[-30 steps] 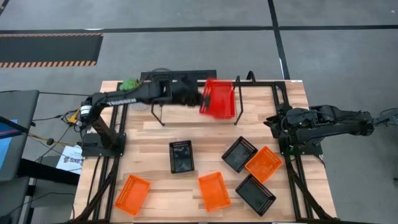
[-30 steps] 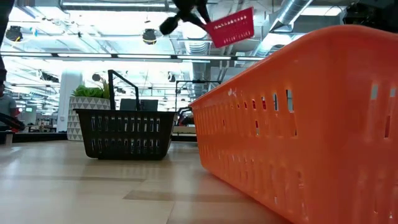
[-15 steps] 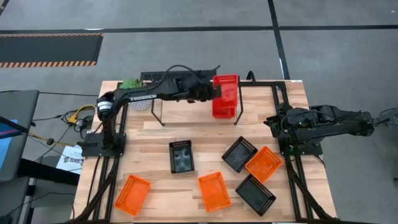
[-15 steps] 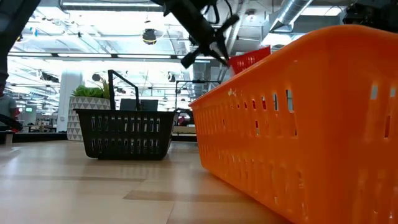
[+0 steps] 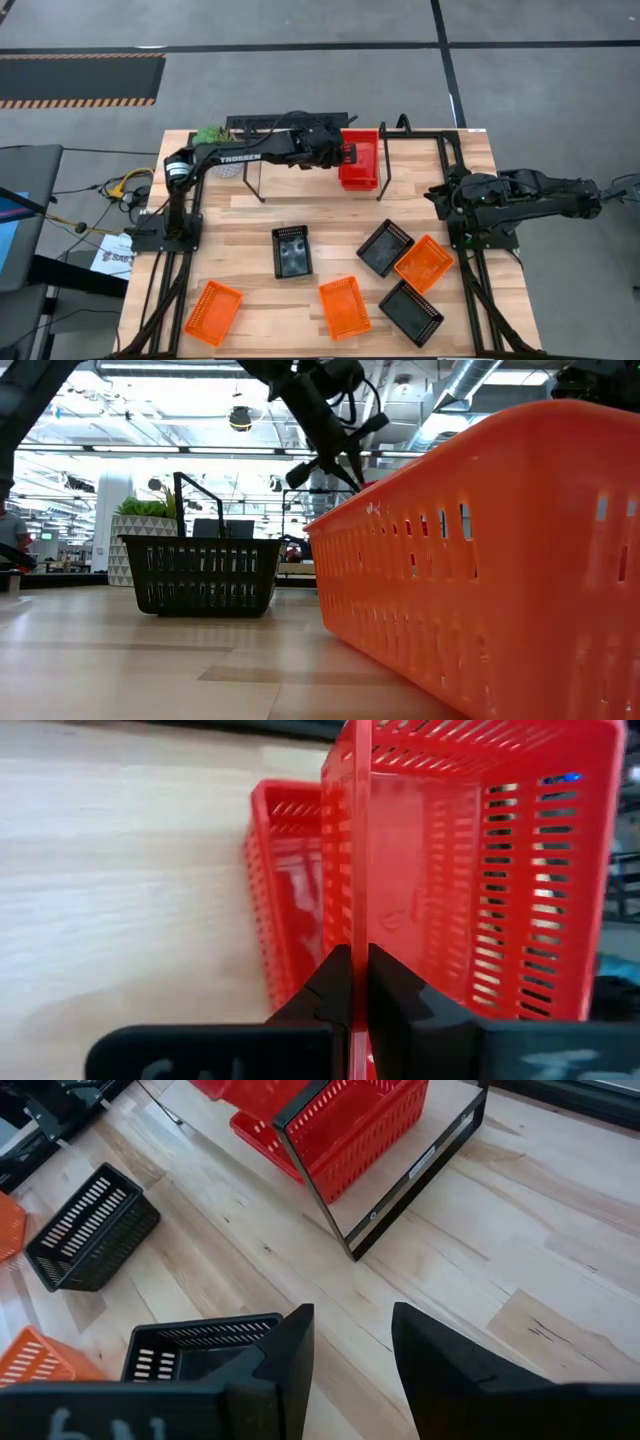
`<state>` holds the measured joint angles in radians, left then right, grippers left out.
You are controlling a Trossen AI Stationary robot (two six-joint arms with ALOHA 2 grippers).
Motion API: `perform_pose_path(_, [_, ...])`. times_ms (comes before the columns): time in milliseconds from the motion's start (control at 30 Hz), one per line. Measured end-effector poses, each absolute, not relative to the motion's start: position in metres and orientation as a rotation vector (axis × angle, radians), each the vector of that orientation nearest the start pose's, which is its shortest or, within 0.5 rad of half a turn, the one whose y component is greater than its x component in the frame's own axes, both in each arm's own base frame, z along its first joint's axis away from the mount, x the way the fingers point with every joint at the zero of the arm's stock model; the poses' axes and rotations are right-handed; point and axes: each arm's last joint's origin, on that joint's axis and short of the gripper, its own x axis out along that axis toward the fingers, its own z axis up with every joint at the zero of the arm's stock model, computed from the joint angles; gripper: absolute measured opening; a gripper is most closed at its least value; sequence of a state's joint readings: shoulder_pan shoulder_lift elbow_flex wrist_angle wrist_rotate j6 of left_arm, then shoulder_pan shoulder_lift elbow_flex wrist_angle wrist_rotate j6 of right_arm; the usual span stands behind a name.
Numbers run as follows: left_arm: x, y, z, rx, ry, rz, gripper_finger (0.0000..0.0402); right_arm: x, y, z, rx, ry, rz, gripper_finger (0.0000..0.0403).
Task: Stack baskets on shelf by color
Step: Stack the red bin on top of the red bins on the shelf
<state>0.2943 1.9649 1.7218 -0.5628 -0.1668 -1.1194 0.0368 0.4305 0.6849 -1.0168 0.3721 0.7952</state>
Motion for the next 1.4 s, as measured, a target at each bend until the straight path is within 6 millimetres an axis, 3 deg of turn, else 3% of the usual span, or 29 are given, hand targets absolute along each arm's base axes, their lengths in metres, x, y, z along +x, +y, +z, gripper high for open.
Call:
perform_pose_path(233, [0.426,0.133,0.262,-1.101,0.528,0.838,0.0000,0.071,-0.008,0.268,0.595,0.576,-0.593,0.0159])
perform_pose_path(600, [0.426,0.134,0.263,-1.088,0.521,0.832,0.0002,0.071,-0.008,0.268,0.595,0.577,-0.592,0.0159])
perform_pose_path(1200, [0.427,0.135,0.264,-1.093,0.504,0.840,0.0092,0.071,-0.008,0.268,0.594,0.578,-0.591,0.0159])
perform_pose_path(1400, [0.420,0.146,0.272,-1.029,0.521,0.795,0.0105,0.071,-0.008,0.268,0.594,0.578,-0.590,0.0159])
